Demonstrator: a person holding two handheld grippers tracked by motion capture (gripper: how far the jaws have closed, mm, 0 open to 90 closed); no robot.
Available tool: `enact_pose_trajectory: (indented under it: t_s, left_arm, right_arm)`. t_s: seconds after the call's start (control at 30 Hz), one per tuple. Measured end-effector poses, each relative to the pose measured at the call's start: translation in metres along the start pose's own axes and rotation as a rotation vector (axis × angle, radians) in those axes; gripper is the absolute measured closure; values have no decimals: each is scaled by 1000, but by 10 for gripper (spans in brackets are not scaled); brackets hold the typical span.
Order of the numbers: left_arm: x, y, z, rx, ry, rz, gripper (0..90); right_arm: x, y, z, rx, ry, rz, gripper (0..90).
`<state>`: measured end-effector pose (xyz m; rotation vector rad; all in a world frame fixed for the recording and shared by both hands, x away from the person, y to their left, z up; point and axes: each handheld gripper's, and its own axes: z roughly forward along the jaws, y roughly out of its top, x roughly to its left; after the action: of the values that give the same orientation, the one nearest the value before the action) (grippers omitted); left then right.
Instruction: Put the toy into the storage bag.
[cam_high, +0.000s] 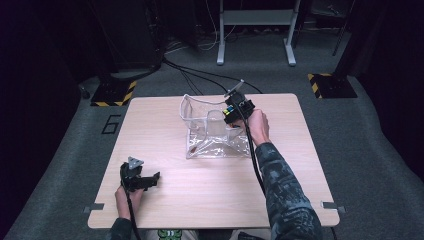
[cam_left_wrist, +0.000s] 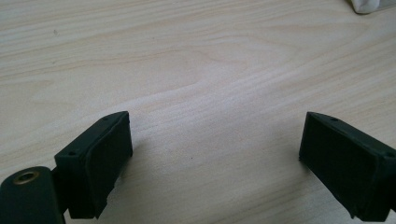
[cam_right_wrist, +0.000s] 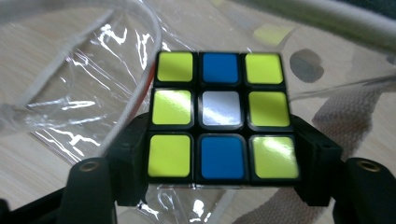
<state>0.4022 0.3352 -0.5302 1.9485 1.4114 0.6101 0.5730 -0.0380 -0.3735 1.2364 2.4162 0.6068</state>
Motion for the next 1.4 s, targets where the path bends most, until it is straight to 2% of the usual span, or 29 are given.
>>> enact_pose_trajectory:
  t_s: [0.1,0.33,0.47,0.53,0.63,0.87,1.03,1.23,1.4]
  left_arm:
    - [0,0,0,1,-2,2,94]
    - [0,0,0,-2,0,0,94]
    - [0,0,0,-2,0,2,93]
    - [0,0,0,-3,0,-1,94]
    - [0,0,0,-4,0,-1,94]
    - [0,0,0,-4,2,1,94]
    - [0,0,0,-4,2,1,94]
    - [0,0,0,-4,2,1,93]
    - [0,0,0,-4,3,1,93]
  right_arm:
    - [2,1,-6,-17,-3,-6,153]
    - [7,-2,-27,-61,37,-26,40]
    - [9,-6,-44,-101,53,-13,30]
    - [9,-9,-52,-152,48,-34,26]
    - [13,-14,-67,-156,41,-17,23]
    - [21,-32,-93,-221,30,-61,22]
    - [23,-49,-102,-248,25,-73,21]
    - [23,-75,-107,-258,10,-45,21]
    - [20,-100,-102,-253,4,-7,21]
